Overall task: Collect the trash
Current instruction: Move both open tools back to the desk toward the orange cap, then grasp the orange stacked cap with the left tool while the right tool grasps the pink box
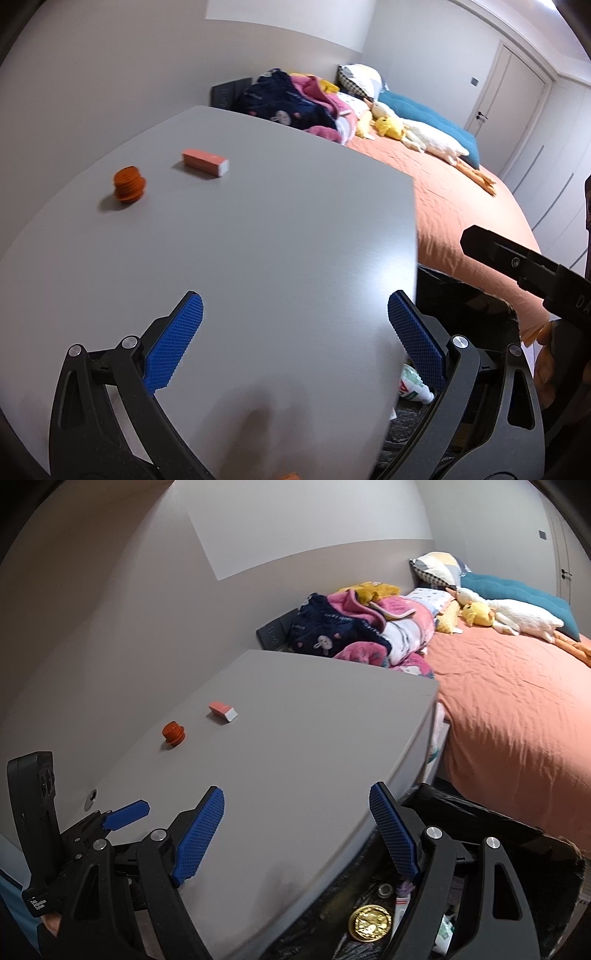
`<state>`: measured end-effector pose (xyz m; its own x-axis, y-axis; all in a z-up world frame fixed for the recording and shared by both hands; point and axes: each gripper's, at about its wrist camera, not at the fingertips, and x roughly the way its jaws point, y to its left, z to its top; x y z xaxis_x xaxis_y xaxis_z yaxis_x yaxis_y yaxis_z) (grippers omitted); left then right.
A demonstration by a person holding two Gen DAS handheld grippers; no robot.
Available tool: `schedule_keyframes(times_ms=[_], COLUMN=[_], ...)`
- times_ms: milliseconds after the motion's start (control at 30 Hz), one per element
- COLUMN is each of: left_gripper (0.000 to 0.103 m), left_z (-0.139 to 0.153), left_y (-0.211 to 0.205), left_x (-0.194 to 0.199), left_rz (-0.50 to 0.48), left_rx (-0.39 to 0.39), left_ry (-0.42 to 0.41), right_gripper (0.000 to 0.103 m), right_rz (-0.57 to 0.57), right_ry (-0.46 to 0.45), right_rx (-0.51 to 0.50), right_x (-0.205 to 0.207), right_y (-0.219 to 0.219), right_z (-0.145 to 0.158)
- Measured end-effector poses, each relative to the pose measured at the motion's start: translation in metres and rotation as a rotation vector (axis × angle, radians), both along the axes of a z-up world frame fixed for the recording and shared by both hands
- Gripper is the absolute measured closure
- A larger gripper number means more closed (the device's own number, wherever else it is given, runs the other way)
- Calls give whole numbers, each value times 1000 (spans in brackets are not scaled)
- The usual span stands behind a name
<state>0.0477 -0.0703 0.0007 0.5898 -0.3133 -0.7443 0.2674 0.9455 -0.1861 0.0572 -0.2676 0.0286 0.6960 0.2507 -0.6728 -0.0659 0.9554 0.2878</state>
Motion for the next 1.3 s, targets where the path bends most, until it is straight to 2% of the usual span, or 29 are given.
schedule_keyframes(times_ms=[567,800,1067,1300], left_gripper=[6,6,6,10], left_z=[-14,-23,-26,-31], left_y=[70,92,106,113], left_x=[45,66,96,119], left_rz=[115,144,171,184], left_rx=[4,6,42,58], left_ry=[6,19,-10,1], right_gripper=[22,22,22,22], right_rz=[108,132,157,187], right_ry=[68,73,76,86], right_rx=[6,-2,-12,-19], right_x=[63,92,129,155], right_y=[65,85,104,118], right_z=[-32,-37,-43,-50])
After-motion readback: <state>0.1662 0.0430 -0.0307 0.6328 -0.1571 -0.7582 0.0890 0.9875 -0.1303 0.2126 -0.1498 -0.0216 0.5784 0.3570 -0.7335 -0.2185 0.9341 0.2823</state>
